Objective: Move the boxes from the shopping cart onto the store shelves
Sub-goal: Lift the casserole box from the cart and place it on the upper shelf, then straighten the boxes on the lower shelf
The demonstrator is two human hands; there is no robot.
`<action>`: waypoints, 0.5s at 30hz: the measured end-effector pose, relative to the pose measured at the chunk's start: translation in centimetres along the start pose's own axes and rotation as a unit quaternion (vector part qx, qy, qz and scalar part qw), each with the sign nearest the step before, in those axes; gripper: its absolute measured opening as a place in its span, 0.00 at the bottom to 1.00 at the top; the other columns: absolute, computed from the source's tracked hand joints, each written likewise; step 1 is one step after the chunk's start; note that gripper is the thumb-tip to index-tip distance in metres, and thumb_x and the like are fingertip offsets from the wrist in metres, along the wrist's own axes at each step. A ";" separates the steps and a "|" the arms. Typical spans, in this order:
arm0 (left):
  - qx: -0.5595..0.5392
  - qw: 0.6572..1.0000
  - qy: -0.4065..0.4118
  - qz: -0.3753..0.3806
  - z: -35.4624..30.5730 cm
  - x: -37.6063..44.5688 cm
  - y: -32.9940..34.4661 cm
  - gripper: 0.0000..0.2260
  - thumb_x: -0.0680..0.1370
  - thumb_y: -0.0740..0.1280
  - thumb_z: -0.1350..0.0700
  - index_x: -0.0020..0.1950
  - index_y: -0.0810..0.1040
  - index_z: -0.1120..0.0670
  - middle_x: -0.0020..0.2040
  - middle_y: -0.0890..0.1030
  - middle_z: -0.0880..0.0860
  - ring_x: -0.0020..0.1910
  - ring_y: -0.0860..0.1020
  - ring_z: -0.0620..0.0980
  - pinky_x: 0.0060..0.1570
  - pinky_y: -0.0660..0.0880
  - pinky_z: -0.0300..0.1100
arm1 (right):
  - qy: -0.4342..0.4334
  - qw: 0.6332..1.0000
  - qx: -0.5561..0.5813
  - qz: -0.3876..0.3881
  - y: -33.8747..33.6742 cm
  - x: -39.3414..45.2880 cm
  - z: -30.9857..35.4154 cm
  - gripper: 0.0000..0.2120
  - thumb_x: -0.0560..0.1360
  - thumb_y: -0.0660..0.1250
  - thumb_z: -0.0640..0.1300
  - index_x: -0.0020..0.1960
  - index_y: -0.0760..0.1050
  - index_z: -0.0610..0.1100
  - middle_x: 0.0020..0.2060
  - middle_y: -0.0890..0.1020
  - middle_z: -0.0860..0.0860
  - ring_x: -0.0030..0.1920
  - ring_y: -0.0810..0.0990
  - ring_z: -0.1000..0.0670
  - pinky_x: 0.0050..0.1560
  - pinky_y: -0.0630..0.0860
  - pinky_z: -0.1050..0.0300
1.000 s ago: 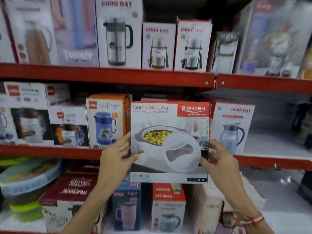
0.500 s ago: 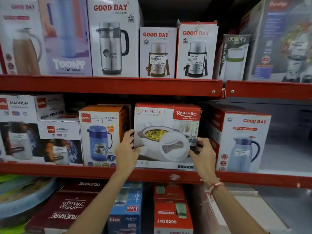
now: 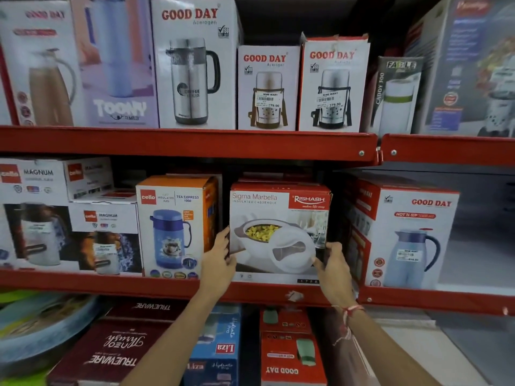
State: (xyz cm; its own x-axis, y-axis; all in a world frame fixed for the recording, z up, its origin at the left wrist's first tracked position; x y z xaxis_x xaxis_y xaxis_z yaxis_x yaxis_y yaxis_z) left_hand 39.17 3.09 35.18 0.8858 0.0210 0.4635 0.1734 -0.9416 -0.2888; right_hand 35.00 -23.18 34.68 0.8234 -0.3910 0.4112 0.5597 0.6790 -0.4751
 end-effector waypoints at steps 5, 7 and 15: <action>0.040 0.998 -0.025 0.040 0.7 -2.2 -0.1 0.28 0.76 0.65 0.66 0.74 0.60 0.55 0.70 0.70 0.57 0.69 0.69 0.54 0.69 0.68 0.51 | -0.018 0.999 -0.003 -0.049 -0.4 -2.2 1.7 0.28 0.75 0.67 0.35 0.72 0.60 0.39 0.68 0.66 0.37 0.64 0.71 0.37 0.63 0.73 0.43; 0.042 0.999 0.003 -0.027 0.6 -4.4 -1.1 0.24 0.76 0.65 0.64 0.71 0.65 0.55 0.68 0.73 0.54 0.67 0.71 0.51 0.67 0.70 0.48 | -0.100 0.988 0.003 -0.116 -0.5 -5.0 3.1 0.27 0.73 0.67 0.33 0.70 0.64 0.42 0.66 0.67 0.41 0.64 0.69 0.43 0.65 0.70 0.52; 0.108 0.985 -0.089 -0.104 7.8 -16.1 -5.0 0.15 0.79 0.62 0.60 0.65 0.72 0.60 0.62 0.76 0.59 0.62 0.74 0.57 0.63 0.70 0.50 | -0.018 0.955 0.043 0.293 10.3 -15.9 -0.6 0.23 0.75 0.68 0.39 0.69 0.68 0.47 0.62 0.78 0.49 0.62 0.78 0.49 0.61 0.76 0.58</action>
State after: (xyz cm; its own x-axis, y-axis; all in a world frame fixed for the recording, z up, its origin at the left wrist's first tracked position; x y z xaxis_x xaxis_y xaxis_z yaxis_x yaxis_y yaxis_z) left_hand 27.45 10.04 22.63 0.8791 0.2830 0.3834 0.4304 -0.8171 -0.3837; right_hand 27.72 -10.32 22.71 0.9885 0.0914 0.1209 -0.0068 0.8234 -0.5674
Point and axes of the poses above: each hand's wrist, its own x-axis towards the middle knuckle, its own y-axis out of the palm, z = x × y, the point moved 6 cm from there along x, towards the middle knuckle
